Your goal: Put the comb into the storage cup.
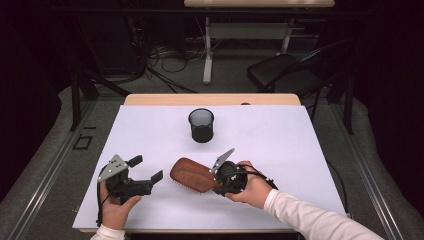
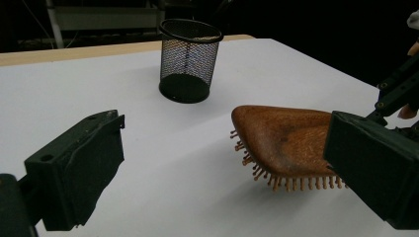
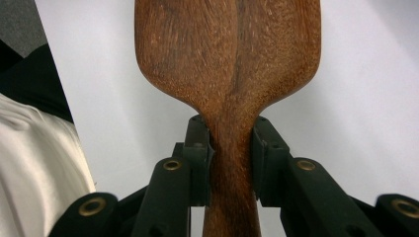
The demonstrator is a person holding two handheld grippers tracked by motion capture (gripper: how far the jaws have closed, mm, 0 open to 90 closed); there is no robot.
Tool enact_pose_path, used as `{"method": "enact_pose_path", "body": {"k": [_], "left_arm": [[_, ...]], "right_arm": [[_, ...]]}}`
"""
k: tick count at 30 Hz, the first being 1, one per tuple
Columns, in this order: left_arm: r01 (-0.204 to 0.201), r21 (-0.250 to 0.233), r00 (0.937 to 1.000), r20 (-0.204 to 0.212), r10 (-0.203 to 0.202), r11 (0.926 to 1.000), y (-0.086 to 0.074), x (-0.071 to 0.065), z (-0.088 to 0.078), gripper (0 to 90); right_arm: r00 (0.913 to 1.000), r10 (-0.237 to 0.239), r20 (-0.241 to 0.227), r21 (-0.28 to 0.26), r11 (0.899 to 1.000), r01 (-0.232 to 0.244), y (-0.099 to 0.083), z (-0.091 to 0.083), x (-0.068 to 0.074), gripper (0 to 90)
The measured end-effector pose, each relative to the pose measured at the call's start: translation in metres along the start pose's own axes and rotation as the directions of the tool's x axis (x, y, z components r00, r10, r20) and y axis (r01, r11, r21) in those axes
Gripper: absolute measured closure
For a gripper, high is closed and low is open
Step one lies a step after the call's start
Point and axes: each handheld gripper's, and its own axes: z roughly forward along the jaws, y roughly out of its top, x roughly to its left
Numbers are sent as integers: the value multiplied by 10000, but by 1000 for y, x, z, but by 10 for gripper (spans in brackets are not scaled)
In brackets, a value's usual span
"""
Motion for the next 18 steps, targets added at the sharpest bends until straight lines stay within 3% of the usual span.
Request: {"method": "enact_pose_path", "body": {"k": [18], "left_arm": [[10, 7, 10000, 38, -10, 10000, -1, -1, 2, 21]], "right_arm": [[9994, 57, 338, -627, 9980, -36, 12, -18, -10, 725]]}}
